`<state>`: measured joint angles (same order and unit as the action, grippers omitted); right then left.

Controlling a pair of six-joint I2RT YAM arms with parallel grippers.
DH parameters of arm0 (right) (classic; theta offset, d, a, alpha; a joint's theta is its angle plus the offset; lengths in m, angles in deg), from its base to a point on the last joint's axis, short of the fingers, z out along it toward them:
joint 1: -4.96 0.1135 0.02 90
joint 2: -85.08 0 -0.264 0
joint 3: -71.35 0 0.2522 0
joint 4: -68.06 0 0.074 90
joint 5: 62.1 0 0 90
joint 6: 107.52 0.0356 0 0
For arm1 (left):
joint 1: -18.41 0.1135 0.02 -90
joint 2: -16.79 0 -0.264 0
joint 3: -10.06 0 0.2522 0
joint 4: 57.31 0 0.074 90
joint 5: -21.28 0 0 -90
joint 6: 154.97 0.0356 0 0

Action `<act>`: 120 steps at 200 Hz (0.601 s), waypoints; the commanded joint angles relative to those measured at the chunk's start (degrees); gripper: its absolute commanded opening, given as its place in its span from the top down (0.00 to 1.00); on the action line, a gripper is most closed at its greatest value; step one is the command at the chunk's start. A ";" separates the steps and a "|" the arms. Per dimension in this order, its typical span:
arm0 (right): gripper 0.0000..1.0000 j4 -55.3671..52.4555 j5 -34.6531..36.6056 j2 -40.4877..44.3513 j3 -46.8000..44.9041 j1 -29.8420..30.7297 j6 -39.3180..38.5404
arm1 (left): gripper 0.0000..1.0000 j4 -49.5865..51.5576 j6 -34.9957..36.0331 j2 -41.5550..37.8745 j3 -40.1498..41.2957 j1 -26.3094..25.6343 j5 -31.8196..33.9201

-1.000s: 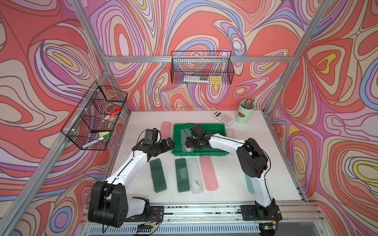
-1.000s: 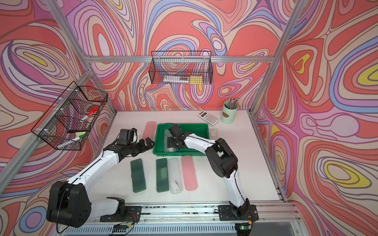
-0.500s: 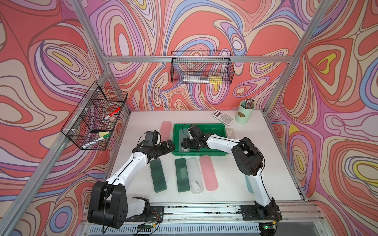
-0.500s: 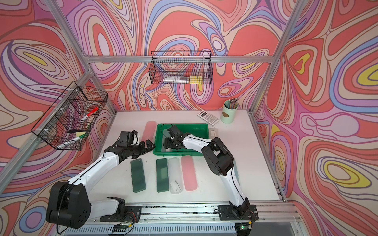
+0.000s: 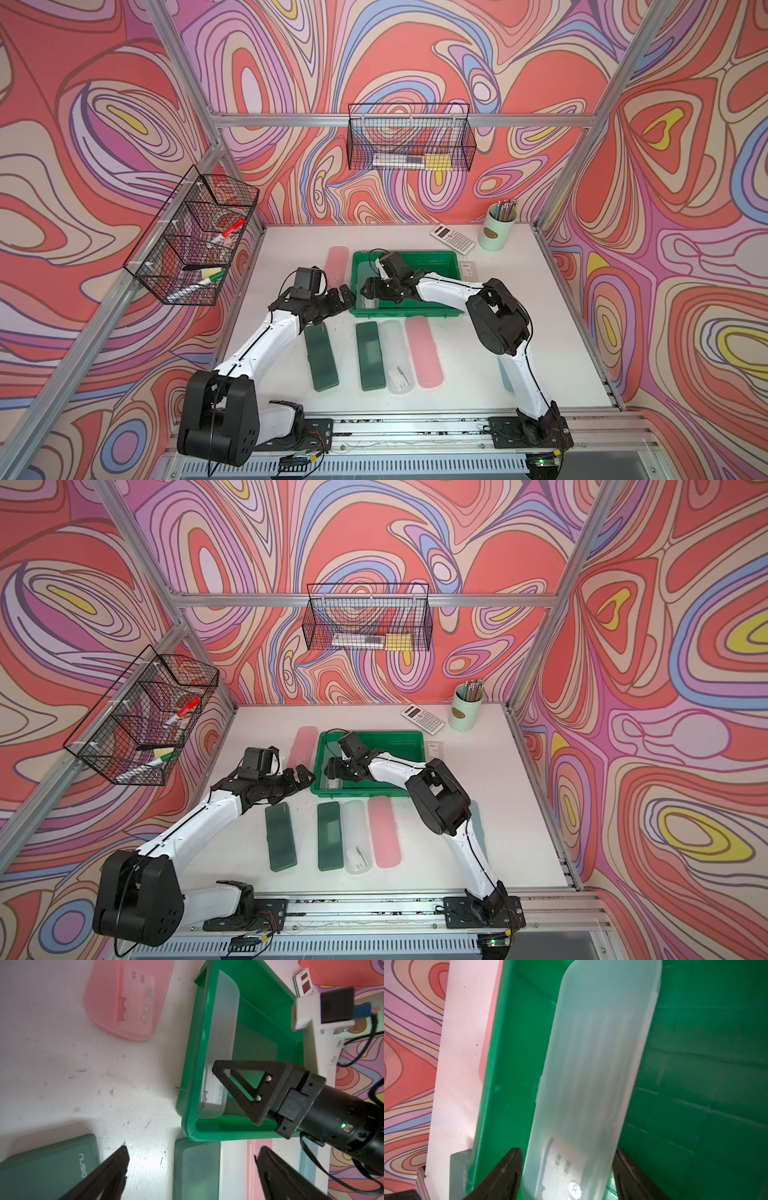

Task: Put the pencil case into the storage box
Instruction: Place the pencil case at the storage box.

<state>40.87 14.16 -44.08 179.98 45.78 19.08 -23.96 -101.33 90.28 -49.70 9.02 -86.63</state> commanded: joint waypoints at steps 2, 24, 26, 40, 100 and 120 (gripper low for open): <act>0.29 2.62 -2.33 1.33 -1.07 0.03 1.10 | 0.01 -1.41 -0.66 -1.34 0.65 0.25 -0.71; 0.25 3.67 -2.58 3.15 -2.80 0.02 1.82 | 0.01 -1.47 -0.93 -1.42 0.56 0.25 -1.08; 0.24 3.61 -2.49 3.29 -2.90 -0.02 1.86 | 0.01 -1.48 -0.91 -1.42 0.56 0.25 -1.16; 0.21 2.80 -0.73 4.99 -3.65 0.03 1.52 | 0.01 -1.38 -1.08 -1.49 0.43 0.25 -1.57; 0.13 -7.08 16.21 19.54 -8.82 -0.05 -1.79 | 0.01 0.24 -0.78 -3.78 -0.49 -1.07 -2.04; 0.13 -8.62 19.40 26.47 -13.42 -0.03 -1.92 | 0.01 1.23 -0.20 -4.65 -1.82 -3.25 -2.17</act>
<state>36.15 26.03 -25.50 170.58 45.87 18.53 -24.61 -102.46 87.35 -49.74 7.95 -88.25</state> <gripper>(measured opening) 0.870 0.993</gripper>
